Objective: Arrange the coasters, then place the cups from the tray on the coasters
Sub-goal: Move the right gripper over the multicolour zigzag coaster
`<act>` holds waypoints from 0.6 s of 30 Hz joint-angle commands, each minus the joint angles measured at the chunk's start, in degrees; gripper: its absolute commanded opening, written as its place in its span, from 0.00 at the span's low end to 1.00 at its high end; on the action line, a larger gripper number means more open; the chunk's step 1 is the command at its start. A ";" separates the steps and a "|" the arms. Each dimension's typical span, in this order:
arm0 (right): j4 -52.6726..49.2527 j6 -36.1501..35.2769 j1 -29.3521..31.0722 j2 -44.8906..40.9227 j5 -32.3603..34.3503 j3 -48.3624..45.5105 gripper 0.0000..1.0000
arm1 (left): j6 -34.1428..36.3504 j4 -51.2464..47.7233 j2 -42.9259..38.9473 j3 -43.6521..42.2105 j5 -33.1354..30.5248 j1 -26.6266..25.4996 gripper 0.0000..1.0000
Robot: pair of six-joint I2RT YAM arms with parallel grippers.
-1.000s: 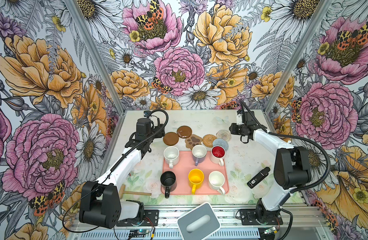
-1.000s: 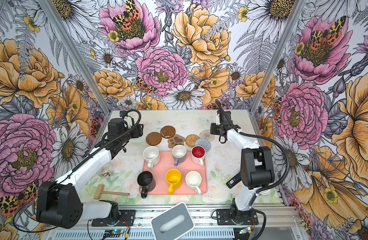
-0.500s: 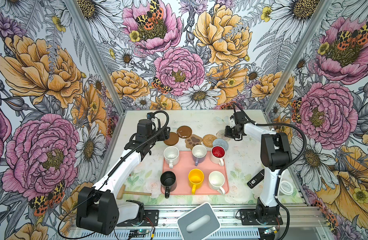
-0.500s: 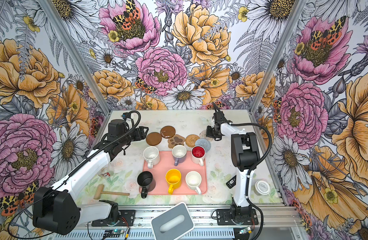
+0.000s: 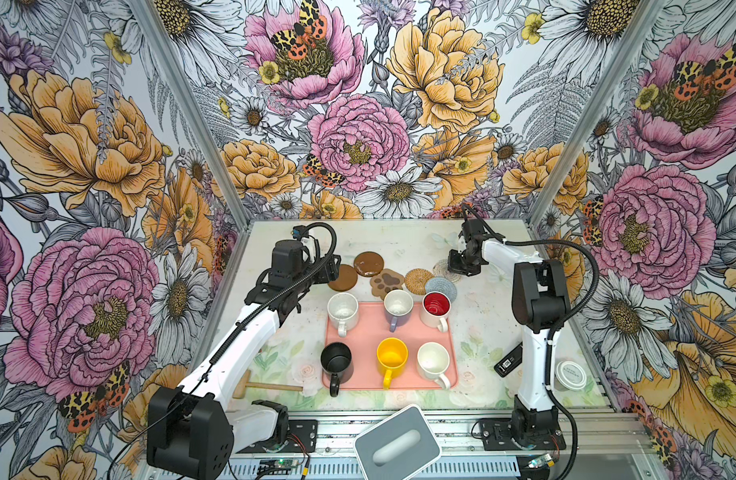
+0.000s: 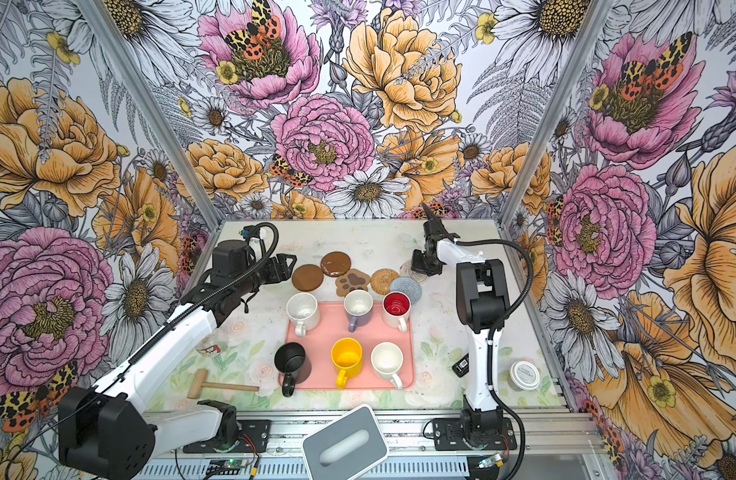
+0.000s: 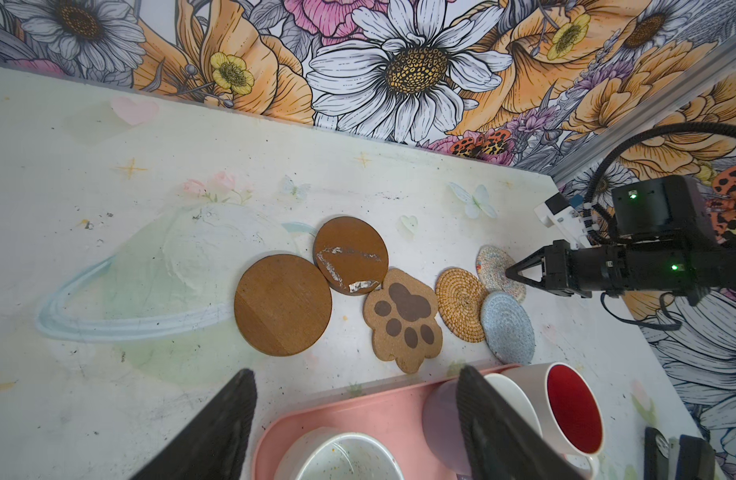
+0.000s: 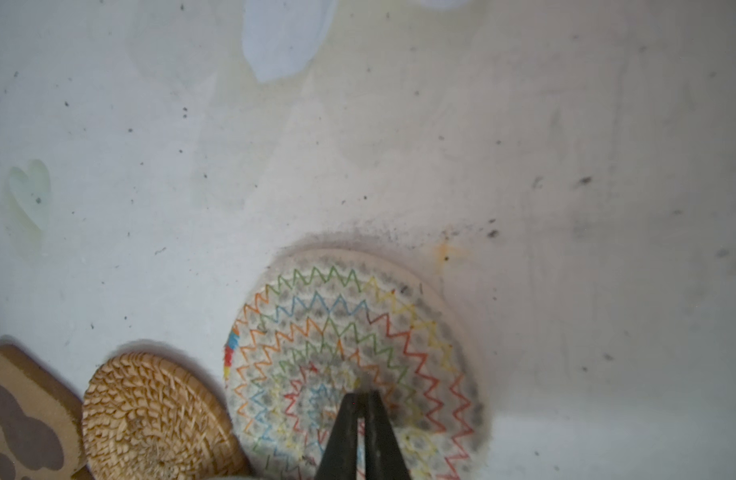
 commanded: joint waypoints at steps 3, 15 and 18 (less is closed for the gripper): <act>-5.59 1.45 -3.02 3.03 3.69 2.28 0.08 | 0.10 -0.96 -2.40 -0.92 -1.22 -0.38 0.78; -8.07 0.69 -6.85 0.71 7.38 -0.94 0.02 | 0.36 -0.98 -3.71 -2.00 -1.69 -0.44 0.78; -8.16 0.51 -7.73 -0.52 7.63 -2.55 0.00 | 0.36 -0.96 -3.85 -2.18 -1.62 -0.43 0.78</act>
